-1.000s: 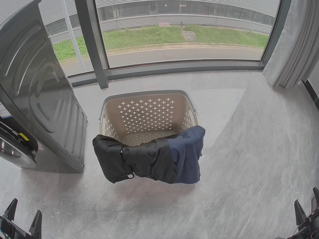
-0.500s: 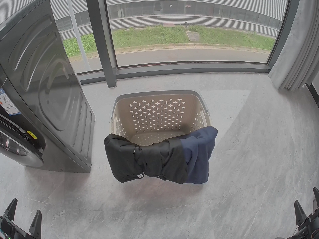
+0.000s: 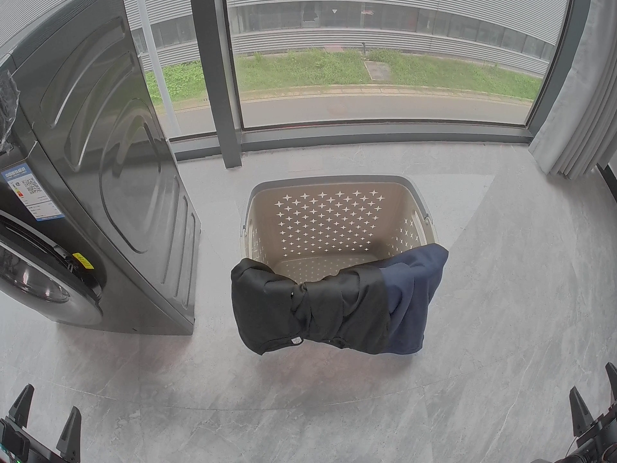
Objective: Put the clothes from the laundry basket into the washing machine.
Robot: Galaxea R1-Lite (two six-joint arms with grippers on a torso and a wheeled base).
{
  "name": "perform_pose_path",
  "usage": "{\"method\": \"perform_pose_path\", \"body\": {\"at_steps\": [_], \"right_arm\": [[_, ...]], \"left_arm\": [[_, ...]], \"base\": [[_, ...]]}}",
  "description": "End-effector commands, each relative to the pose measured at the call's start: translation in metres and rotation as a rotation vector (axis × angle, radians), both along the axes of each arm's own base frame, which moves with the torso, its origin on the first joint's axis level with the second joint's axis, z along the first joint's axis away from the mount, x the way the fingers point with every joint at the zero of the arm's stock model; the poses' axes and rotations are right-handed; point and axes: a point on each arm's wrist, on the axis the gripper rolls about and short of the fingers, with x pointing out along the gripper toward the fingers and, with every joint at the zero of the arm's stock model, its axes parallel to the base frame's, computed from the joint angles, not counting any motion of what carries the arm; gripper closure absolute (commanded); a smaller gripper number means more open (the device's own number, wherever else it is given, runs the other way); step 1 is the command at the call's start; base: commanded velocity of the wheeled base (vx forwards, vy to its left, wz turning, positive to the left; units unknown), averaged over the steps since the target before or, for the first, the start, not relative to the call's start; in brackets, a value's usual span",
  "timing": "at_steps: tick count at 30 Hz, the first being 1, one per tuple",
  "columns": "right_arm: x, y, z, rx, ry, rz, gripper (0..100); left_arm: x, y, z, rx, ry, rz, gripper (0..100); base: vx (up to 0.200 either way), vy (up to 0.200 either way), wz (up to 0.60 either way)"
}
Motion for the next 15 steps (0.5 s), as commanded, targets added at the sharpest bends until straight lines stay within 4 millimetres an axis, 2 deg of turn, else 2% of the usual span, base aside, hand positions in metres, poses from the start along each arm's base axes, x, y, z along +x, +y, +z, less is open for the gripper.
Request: {"method": "perform_pose_path", "body": {"at_steps": [1, 10, 15], "right_arm": [[0.0002, 0.0000, -0.0051, -0.001, 0.002, 0.001, 0], [0.0002, 0.0000, -0.0051, 0.000, 0.002, 0.001, 0], [0.0002, 0.0000, -0.0053, -0.001, 0.004, 0.001, 0]], "left_arm": [[0.0004, 0.0000, -0.0047, 0.000, 0.006, 0.001, 0], [0.0004, 0.0000, -0.0047, 0.000, 0.006, 0.001, 0], [0.0004, 0.0000, -0.0047, 0.000, 0.006, 0.001, 0]], "base": [[-0.200, 0.000, 0.00], [-0.200, 0.000, 0.00], [0.000, 0.000, 0.00]]}}
